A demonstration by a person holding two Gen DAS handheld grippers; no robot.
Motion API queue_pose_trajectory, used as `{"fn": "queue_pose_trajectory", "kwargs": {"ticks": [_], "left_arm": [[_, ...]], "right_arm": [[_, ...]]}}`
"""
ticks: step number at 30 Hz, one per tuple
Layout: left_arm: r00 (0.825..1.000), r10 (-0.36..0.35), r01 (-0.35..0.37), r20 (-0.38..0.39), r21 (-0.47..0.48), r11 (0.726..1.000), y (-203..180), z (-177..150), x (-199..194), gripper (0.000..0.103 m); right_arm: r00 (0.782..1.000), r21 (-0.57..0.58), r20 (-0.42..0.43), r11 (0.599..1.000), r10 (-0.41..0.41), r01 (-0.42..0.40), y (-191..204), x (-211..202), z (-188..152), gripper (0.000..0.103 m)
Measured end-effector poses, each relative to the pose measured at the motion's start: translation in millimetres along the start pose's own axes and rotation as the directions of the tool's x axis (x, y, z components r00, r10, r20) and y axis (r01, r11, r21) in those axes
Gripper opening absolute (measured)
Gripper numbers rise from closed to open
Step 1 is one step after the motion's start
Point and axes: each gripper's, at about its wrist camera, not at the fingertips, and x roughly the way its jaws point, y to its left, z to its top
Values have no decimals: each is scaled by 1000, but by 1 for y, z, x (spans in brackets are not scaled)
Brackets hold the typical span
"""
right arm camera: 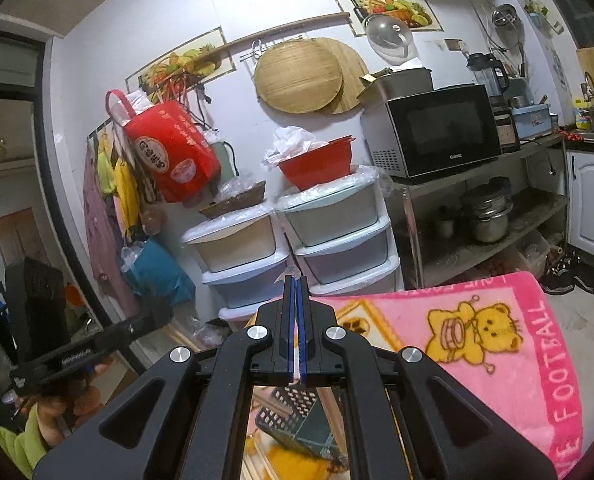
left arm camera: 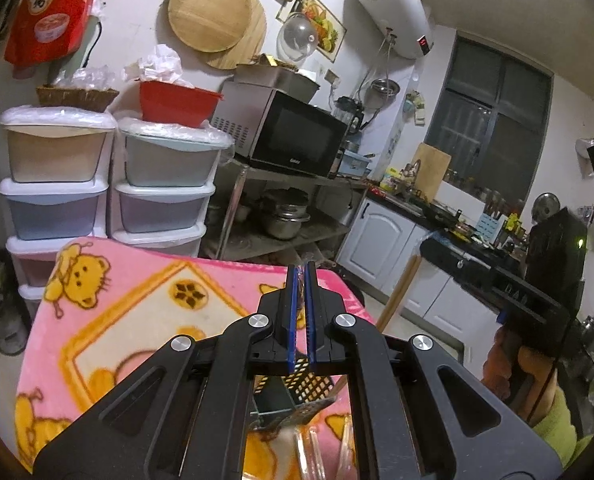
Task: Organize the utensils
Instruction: 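Lower the chopstick into the caddy and open the left tool while the right tool does likewise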
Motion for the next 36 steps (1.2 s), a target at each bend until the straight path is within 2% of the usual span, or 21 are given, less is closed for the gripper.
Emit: {"fn": "queue_pose_trajectory", "kwargs": {"ticks": [4, 9, 24, 36], "left_arm": [[1000, 18, -18, -22, -7, 1000, 8, -6, 10, 2], [998, 38, -38, -47, -10, 999, 17, -15, 23, 2], [987, 91, -89, -135, 23, 996, 29, -51, 63, 2], [980, 124, -117, -153, 53, 992, 34, -65, 72, 2]], "right_arm": [[1000, 14, -9, 1000, 6, -6, -5, 14, 2, 2], [1000, -7, -1, 1000, -30, 30, -7, 26, -1, 2], [994, 26, -57, 996, -89, 91, -28, 59, -54, 2], [988, 11, -86, 991, -131, 132, -31, 68, -76, 2]]}}
